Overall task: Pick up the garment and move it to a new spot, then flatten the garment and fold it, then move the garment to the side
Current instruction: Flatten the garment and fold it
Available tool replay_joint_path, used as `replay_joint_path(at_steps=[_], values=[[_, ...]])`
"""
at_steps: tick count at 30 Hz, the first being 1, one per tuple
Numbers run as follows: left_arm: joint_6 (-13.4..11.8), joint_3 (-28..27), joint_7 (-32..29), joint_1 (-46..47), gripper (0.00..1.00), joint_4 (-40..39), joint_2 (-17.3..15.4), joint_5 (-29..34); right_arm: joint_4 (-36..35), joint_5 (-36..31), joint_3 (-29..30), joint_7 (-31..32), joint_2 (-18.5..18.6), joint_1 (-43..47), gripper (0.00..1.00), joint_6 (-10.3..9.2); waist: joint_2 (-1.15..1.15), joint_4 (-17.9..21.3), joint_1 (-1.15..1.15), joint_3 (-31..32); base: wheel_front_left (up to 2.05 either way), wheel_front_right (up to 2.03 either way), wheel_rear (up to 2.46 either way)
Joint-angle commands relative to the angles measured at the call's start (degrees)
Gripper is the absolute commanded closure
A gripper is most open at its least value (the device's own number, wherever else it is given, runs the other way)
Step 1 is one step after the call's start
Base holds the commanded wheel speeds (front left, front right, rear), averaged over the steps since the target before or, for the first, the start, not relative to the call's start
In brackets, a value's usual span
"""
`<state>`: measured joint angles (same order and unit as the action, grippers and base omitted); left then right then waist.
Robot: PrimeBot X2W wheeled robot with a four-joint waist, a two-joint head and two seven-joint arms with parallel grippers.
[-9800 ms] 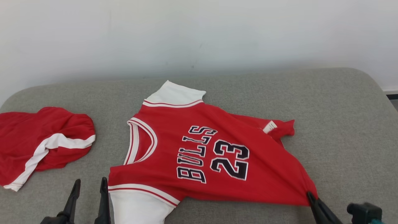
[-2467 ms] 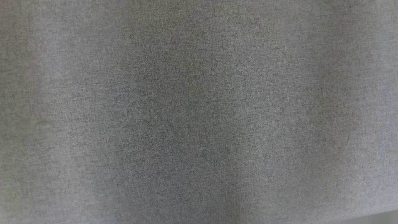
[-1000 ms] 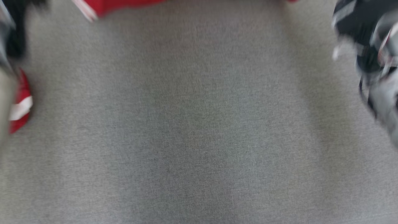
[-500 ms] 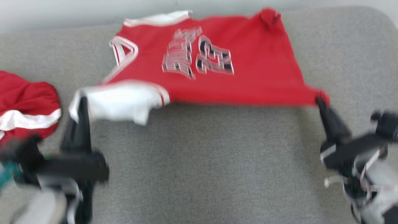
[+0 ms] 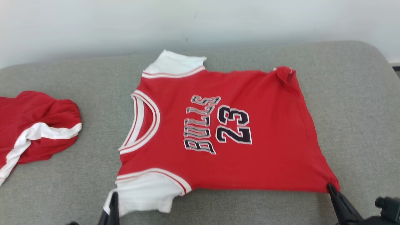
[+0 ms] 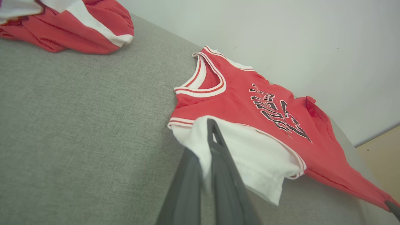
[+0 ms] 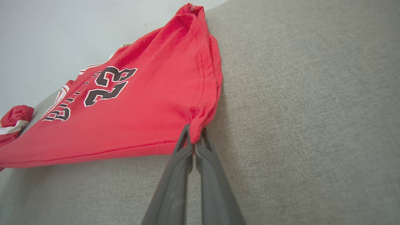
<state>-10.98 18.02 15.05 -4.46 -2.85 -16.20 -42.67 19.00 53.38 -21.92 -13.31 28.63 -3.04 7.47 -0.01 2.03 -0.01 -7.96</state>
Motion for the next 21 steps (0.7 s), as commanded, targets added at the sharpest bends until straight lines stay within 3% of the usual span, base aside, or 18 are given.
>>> replay_joint_path(at_steps=[1, 9, 21], values=[[0.56, -0.4, 0.14, -1.63, 1.0, 0.5, 0.78, 0.52, -0.78, -0.94, 1.78, 0.66, -0.89, 2.17, 1.0, 0.02, 0.01, -0.51, 0.01, 1.78, 0.0, 0.0, 0.0], [2.36, -0.71, 0.14, -4.28, 1.0, 2.31, 3.48, 3.19, -5.22, -7.11, 10.52, 5.95, -4.2, 9.01, 1.0, 0.02, 0.01, -0.58, 0.01, 2.43, 0.0, 0.0, 0.0], [4.77, -2.11, 0.14, -3.41, 1.0, 5.07, 5.2, 4.7, -10.57, -12.75, 16.45, 11.75, -10.25, 11.43, 1.0, 0.02, 0.01, -0.42, 0.01, 3.22, 0.0, 0.0, 0.0]])
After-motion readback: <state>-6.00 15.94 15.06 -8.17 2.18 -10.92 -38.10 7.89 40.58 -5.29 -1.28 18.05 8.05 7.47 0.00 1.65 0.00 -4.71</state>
